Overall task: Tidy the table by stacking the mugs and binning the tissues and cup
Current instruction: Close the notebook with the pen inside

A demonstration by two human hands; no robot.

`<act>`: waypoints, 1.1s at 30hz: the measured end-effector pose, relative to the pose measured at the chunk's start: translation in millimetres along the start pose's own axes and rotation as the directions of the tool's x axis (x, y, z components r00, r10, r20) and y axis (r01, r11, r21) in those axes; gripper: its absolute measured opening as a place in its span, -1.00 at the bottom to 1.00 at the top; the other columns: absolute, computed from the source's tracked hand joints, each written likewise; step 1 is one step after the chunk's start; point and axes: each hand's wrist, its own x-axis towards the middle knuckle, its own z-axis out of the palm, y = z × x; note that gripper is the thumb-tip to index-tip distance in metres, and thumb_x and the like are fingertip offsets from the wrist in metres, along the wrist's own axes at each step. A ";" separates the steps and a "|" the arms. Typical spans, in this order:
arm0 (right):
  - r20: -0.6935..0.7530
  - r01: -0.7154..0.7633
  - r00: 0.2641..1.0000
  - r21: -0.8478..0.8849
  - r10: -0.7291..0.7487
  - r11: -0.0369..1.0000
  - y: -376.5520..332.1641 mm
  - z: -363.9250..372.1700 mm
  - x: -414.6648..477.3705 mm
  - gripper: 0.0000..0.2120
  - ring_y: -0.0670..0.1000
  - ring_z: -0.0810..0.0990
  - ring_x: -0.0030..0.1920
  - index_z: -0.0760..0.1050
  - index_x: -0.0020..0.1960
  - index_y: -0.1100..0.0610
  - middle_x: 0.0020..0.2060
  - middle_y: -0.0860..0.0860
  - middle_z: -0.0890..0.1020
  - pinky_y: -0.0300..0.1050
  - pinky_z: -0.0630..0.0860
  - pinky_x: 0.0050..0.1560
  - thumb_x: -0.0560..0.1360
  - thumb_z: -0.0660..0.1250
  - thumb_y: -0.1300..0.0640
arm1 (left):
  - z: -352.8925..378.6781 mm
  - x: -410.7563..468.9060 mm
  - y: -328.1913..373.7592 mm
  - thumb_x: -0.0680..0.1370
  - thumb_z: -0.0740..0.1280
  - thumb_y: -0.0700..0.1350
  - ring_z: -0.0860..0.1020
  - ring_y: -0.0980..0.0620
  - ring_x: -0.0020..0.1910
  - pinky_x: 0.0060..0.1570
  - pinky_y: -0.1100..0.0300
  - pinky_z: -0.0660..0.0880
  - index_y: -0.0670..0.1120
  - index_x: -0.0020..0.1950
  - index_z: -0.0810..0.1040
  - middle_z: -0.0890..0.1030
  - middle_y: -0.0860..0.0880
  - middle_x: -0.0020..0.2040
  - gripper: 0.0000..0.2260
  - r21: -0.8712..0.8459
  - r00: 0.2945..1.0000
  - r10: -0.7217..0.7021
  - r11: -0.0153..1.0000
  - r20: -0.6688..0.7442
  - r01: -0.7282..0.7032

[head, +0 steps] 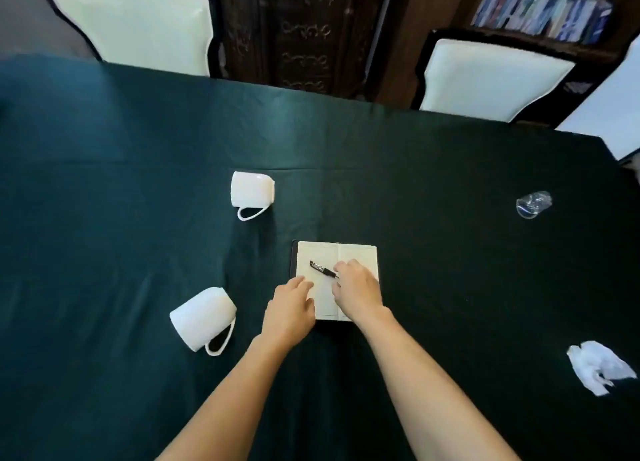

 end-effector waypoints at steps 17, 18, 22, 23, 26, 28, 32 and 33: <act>0.080 -0.322 0.932 0.624 0.353 0.712 25.2 35.7 27.8 -0.86 0.07 0.57 -0.10 0.64 0.02 0.13 -0.09 0.05 0.72 -0.19 0.43 -0.12 0.50 0.34 0.21 | 37.5 4.8 14.7 0.63 0.22 -0.21 0.33 -0.09 0.48 0.06 0.00 0.58 -0.10 0.36 0.50 0.30 0.04 0.60 -0.70 0.239 0.989 -0.151 0.960 0.006 0.145; 0.095 -0.336 0.927 0.640 0.363 0.691 24.7 36.2 26.3 -0.85 0.05 0.56 -0.10 0.64 0.04 0.13 -0.07 0.05 0.72 -0.20 0.42 -0.11 0.50 0.35 0.21 | 37.5 4.5 13.4 0.63 0.22 -0.21 0.31 -0.09 0.51 0.10 0.01 0.57 -0.09 0.37 0.49 0.27 0.04 0.63 -0.69 0.231 0.989 -0.149 0.963 0.015 0.142; 0.107 -0.337 0.928 0.651 0.357 0.680 25.2 39.4 25.0 -0.83 0.06 0.58 -0.06 0.64 0.08 0.13 -0.03 0.06 0.73 -0.21 0.41 -0.10 0.51 0.36 0.18 | 37.6 2.4 7.4 0.64 0.23 -0.18 0.23 -0.07 0.59 0.24 0.01 0.54 -0.04 0.43 0.47 0.21 0.04 0.68 -0.65 0.198 0.991 -0.132 0.972 0.023 0.125; 0.104 -0.334 0.929 0.652 0.356 0.681 25.6 40.1 25.7 -0.83 0.07 0.60 -0.04 0.64 0.08 0.13 -0.03 0.07 0.73 -0.21 0.42 -0.09 0.51 0.36 0.18 | 37.9 1.8 6.5 0.64 0.23 -0.18 0.22 -0.07 0.60 0.24 0.01 0.53 -0.03 0.43 0.47 0.20 0.04 0.68 -0.65 0.195 0.992 -0.127 0.973 0.020 0.121; 0.086 -0.324 0.931 0.643 0.354 0.694 26.0 41.0 25.6 -0.85 0.04 0.56 -0.08 0.63 0.07 0.14 -0.04 0.07 0.72 -0.20 0.42 -0.09 0.53 0.37 0.16 | 39.3 -0.2 7.2 0.65 0.23 -0.17 0.18 -0.06 0.62 0.27 0.01 0.52 -0.03 0.43 0.46 0.18 0.04 0.70 -0.66 0.195 0.990 -0.134 0.973 0.029 0.126; 0.056 -0.305 0.934 0.636 0.353 0.708 25.9 42.7 25.2 -0.87 0.03 0.55 -0.11 0.64 0.05 0.16 -0.05 0.06 0.72 -0.20 0.42 -0.09 0.53 0.38 0.17 | 40.8 0.2 7.5 0.65 0.23 -0.17 0.16 -0.07 0.63 0.31 0.01 0.50 -0.03 0.42 0.46 0.16 0.03 0.70 -0.67 0.191 0.990 -0.140 0.973 0.035 0.131; 0.013 -0.273 0.939 0.633 0.343 0.724 26.4 44.8 26.8 -0.86 0.02 0.57 -0.10 0.65 0.05 0.16 -0.07 0.04 0.73 -0.21 0.40 -0.07 0.54 0.40 0.14 | 38.9 3.7 7.4 0.64 0.24 -0.17 0.21 -0.09 0.59 0.33 0.01 0.49 -0.05 0.41 0.47 0.19 0.03 0.69 -0.67 0.207 0.991 -0.132 0.971 0.033 0.123; 0.010 -0.267 0.942 0.629 0.336 0.730 27.2 45.1 26.9 -0.86 0.01 0.56 -0.10 0.66 0.05 0.15 -0.07 0.03 0.73 -0.21 0.39 -0.06 0.54 0.41 0.12 | 37.9 4.1 6.6 0.65 0.23 -0.16 0.23 -0.07 0.58 0.29 0.01 0.52 -0.04 0.41 0.47 0.20 0.04 0.68 -0.68 0.222 0.991 -0.131 0.968 0.034 0.121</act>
